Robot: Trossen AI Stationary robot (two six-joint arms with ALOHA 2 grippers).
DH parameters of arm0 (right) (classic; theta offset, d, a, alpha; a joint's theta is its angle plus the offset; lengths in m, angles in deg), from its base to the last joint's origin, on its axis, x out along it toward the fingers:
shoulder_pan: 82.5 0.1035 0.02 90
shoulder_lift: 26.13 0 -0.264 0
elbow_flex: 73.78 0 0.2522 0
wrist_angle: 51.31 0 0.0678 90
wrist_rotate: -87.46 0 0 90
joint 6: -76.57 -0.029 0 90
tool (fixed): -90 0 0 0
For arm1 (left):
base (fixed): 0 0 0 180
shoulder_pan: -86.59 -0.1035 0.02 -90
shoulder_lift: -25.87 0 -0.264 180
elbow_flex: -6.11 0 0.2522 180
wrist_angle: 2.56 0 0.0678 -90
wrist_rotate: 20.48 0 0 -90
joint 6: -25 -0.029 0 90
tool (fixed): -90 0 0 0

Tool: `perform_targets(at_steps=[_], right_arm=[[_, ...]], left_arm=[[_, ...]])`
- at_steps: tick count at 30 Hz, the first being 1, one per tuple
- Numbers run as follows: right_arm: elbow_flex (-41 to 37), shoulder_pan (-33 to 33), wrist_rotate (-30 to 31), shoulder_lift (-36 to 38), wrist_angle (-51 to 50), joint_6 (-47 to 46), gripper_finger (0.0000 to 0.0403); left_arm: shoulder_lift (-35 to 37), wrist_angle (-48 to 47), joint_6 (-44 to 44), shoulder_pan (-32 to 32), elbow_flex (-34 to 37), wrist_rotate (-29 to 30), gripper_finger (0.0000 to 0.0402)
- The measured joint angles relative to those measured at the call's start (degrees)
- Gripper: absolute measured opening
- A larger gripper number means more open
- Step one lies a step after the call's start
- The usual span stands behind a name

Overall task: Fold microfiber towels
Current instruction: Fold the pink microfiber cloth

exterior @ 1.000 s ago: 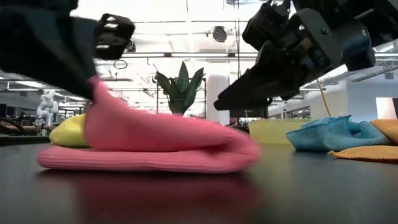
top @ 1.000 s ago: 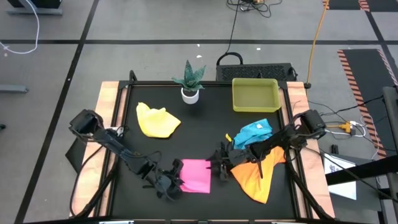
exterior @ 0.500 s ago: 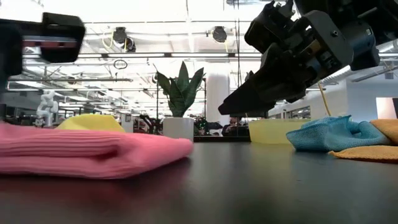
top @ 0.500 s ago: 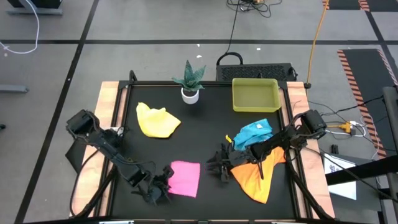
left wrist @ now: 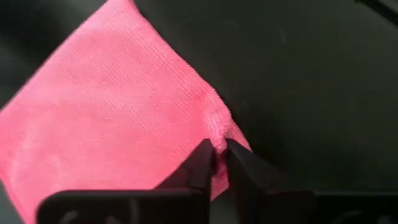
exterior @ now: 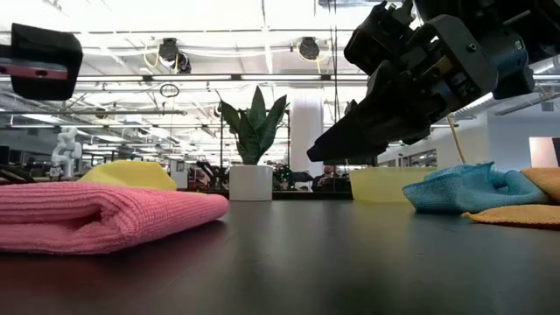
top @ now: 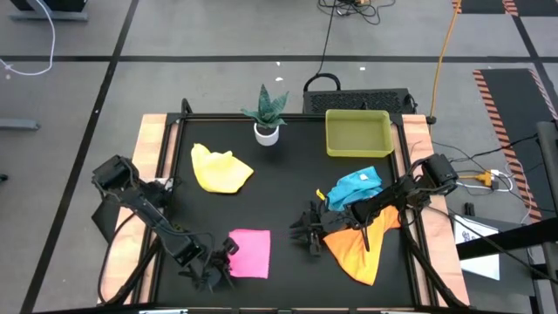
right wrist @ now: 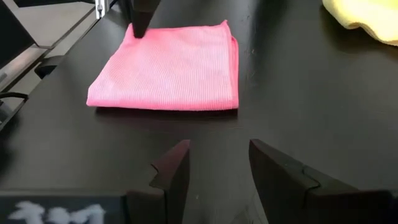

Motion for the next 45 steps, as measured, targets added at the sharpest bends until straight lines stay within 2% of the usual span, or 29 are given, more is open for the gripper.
perform_targets(at_steps=[8, 12, 15, 19, 24, 31, 34, 38, 42, 45], right_arm=[[-0.02, 0.0, -0.02, 0.0, 0.0, 0.28, 0.0155], [-0.02, 0.0, -0.02, 0.0, -0.02, 0.28, 0.0155], [-0.02, 0.0, -0.02, 0.0, -0.27, 0.45, 0.0155], [-0.02, 0.02, -0.02, 0.0, -0.54, 0.48, 0.0155], [-0.04, 0.04, -0.02, 0.0, -0.87, 1.36, 0.0155], [-0.04, 0.44, -0.04, 0.0, -0.88, 1.38, 0.0155], [-0.04, 0.78, -0.04, 0.0, -0.86, 1.38, 0.0155], [-0.04, 0.85, -0.04, 0.0, -0.78, 1.27, 0.0155], [-0.04, 0.83, -0.04, 0.0, 0.59, 1.2, 0.0155], [-0.04, 0.83, -0.04, 0.0, 1.29, 1.16, 0.0155]], left_arm=[[0.0, -0.81, 2.36, -1.73, 0.0, -7.53, 0.0209], [-0.04, -3.47, -0.76, -1.64, 0.01, -2.64, 0.024], [-0.04, -3.42, -3.79, -2.12, 0.01, 0.47, 0.0235], [-0.07, -1.15, -4.05, -3.77, 0.01, 3.2, 0.0202], [-0.09, 8.45, -3.85, -7.13, 0.01, 7.96, 0.0153], [-0.09, 20.38, -4.31, -12.72, 0.01, 8.09, 0.0125], [-0.09, 23.11, -6.15, -13.35, 0.01, 4.85, 0.0125], [-0.22, 20.75, -6.39, -13.31, 0.01, -2.64, 0.0125], [-3.04, 20.05, -3.59, -12.81, 0.09, -9.07, 0.0124], [-5.94, 21.11, -4.36, -11.47, -0.03, -10.9, 0.0124]])
